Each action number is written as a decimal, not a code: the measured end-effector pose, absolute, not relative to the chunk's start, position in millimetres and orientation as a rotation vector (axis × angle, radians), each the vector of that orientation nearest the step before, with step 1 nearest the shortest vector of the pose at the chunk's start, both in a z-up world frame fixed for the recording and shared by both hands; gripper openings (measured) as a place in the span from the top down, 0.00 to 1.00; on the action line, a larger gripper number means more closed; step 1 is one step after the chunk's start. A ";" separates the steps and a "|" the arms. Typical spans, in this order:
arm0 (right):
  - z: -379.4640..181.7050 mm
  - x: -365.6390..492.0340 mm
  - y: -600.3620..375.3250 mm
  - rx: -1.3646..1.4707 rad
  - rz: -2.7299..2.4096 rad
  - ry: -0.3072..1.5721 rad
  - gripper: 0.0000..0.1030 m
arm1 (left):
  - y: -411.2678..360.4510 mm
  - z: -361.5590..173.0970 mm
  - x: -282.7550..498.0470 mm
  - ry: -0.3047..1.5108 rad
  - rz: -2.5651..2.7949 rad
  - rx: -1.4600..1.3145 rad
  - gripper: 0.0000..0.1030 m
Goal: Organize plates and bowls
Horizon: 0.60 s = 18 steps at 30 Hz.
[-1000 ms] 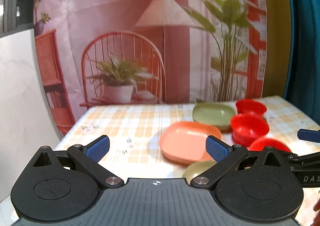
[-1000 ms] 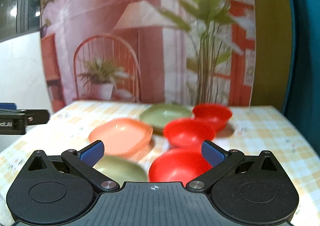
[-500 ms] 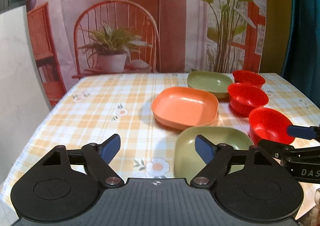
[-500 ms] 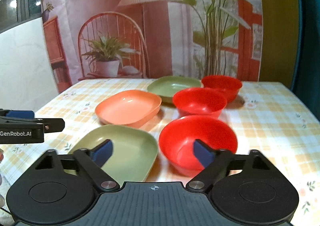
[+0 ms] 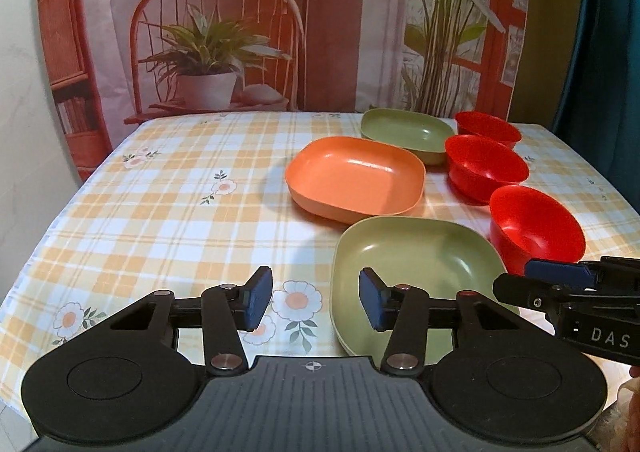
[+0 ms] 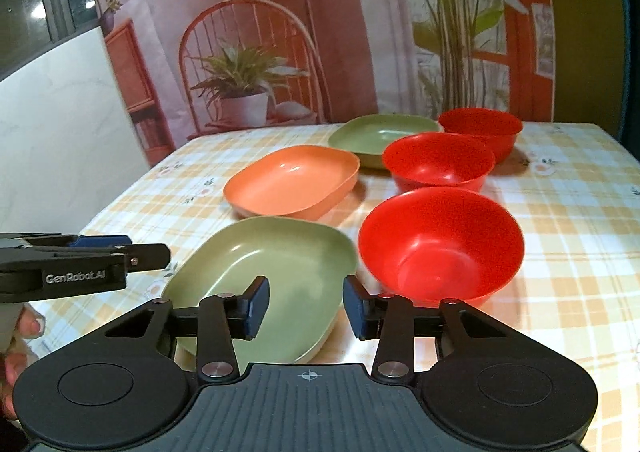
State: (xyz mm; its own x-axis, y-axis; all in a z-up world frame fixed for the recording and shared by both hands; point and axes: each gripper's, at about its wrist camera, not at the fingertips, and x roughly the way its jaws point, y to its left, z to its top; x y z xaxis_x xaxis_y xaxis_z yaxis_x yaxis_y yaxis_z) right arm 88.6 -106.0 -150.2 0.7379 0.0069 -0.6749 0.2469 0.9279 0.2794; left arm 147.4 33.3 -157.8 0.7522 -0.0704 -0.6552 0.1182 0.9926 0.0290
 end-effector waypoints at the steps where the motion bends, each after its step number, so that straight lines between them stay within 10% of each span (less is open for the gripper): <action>1: -151.3 88.8 -106.0 0.370 -0.133 0.739 0.64 | 32.7 -158.6 147.7 0.716 -0.102 0.071 0.51; 18: -171.1 96.6 -114.7 0.447 -0.134 0.816 0.71 | 38.3 -168.7 152.7 0.766 -0.085 0.018 0.51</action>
